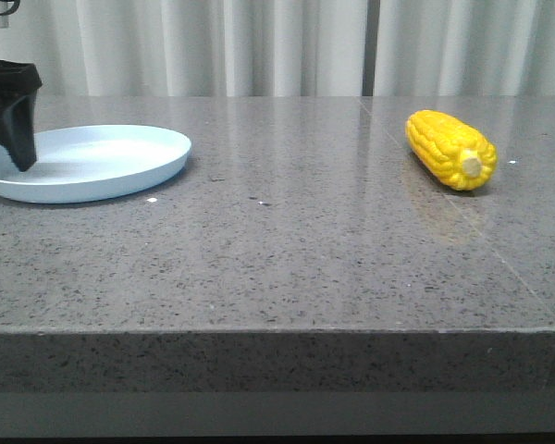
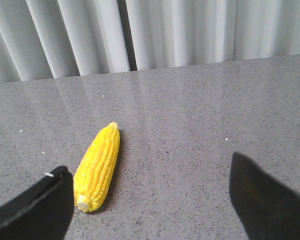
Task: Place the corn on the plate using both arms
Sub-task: 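Lower the left gripper onto the rim of the pale blue plate and grip it, then lift the plate with the left gripper and carry it toward the table center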
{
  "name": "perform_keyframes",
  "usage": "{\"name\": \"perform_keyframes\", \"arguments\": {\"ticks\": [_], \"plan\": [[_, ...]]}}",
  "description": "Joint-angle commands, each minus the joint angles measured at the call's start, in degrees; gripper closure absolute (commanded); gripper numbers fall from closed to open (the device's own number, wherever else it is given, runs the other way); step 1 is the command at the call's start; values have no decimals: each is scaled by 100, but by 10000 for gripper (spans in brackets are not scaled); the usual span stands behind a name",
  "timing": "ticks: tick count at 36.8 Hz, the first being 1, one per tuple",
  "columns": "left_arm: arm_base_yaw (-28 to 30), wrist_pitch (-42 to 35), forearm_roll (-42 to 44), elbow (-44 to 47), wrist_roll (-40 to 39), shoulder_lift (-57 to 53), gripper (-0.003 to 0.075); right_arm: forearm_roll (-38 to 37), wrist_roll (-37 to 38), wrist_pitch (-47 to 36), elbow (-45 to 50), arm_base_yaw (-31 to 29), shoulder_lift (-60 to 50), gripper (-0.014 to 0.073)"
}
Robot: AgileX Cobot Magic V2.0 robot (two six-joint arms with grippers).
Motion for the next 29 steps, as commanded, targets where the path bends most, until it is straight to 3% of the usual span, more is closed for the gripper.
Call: {"name": "perform_keyframes", "arguments": {"ticks": [1, 6, 8, 15, 22, 29], "plan": [[-41, -128, -173, -166, -44, -220, 439, -11, -63, -494, -201, 2, 78, -59], [-41, -165, -173, -166, -44, -220, 684, -11, -63, -494, -201, 2, 78, -59], [-41, -165, -173, -166, -44, -220, 739, -11, -63, -494, -201, 2, 78, -59], [-41, -89, -314, -430, -44, -273, 741, -11, -63, -494, -201, 2, 78, -59], [-50, 322, -1495, -1496, 26, -396, 741, -11, -63, -494, -201, 2, 78, -59], [-559, 325, -1842, -1857, 26, -254, 741, -11, -63, -494, -201, 2, 78, -59]]}}
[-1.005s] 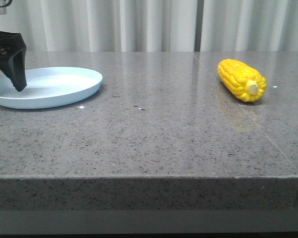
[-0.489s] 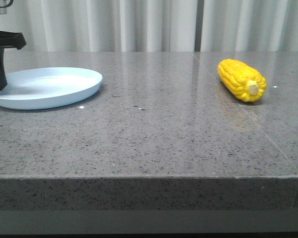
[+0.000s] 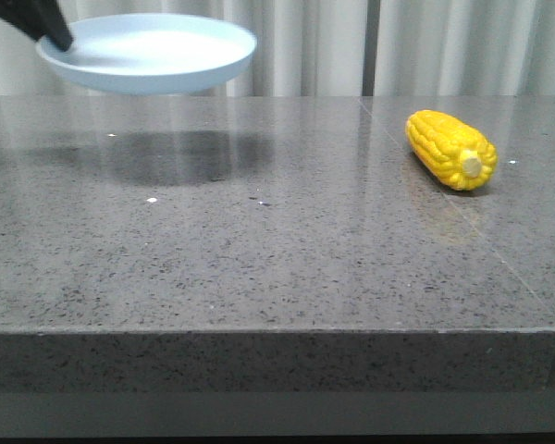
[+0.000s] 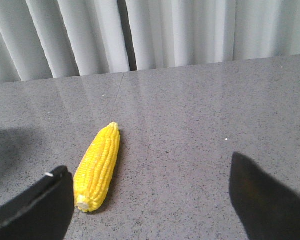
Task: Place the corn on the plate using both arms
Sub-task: 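Lift the plate with the left gripper and carry it toward the table center, then set the plate down, open the left gripper and withdraw it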
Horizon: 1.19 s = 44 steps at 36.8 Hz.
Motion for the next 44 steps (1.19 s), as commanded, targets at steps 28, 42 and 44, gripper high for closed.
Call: {"name": "perform_keyframes", "arguments": {"ticks": [28, 42, 44], "plan": [[-680, 275, 412, -630, -11, 245, 421, -11, -63, -490, -201, 2, 78, -59], [-665, 438, 2969, -135, -996, -954, 741, -11, -63, -490, -201, 2, 78, -59], [-665, 250, 2969, 122, -1056, -1159, 741, -11, -63, -490, -201, 2, 78, -59]]}}
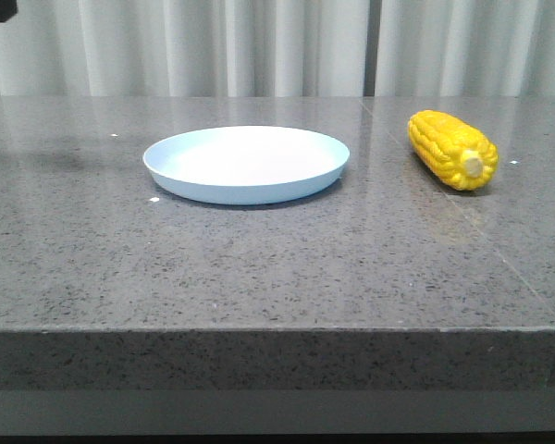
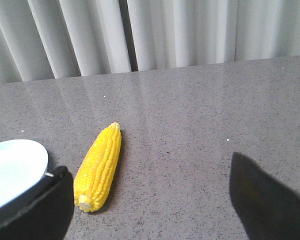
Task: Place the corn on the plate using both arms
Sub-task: 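Set the plate down, open the left gripper and withdraw it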
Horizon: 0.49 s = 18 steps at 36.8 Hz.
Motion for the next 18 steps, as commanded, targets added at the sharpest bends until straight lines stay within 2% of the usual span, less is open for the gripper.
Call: {"name": "perform_keyframes", "arguments": {"ticks": [1, 7, 18], "plan": [[12, -557, 115, 340, -176, -710, 741, -11, -63, -481, -201, 2, 78, -59], [12, -1541, 115, 1505, -366, -1588, 741, -11, -63, -481, -201, 2, 78, -59], [12, -3507, 104, 4371, -486, -3662, 741, -11, -63, -481, -201, 2, 78, -59]]}}
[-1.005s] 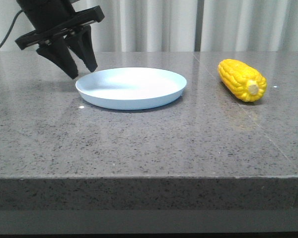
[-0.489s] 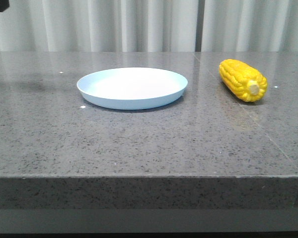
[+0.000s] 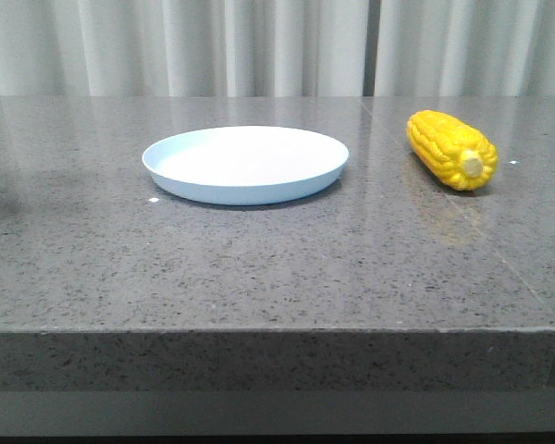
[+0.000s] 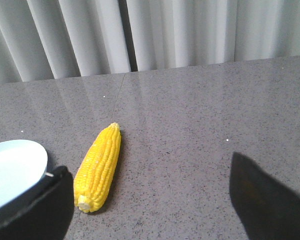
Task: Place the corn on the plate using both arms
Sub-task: 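Move the right gripper above the yellow corn cob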
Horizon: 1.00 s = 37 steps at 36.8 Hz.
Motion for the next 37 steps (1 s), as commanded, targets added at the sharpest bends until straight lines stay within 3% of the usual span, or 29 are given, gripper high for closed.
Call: {"name": "perform_keyframes", "arguments": {"ticks": [1, 10, 17, 27, 37], "plan": [[12, -1048, 51, 760, -87, -843, 741, -11, -63, -477, -201, 2, 78, -59], [-12, -2114, 21, 2635, -87, -2771, 741, -11, -63, -477, -201, 2, 78, -59], [-12, -2597, 21, 3546, -87, -4287, 741, -11, -63, -477, -201, 2, 78, -59], [-12, -2638, 40, 4073, -87, -5686, 741, -11, -63, -477, -201, 2, 78, -59], [-12, -2742, 45, 4075, -87, -5886, 741, 31, -63, -381, -324, 2, 269, -59]]}}
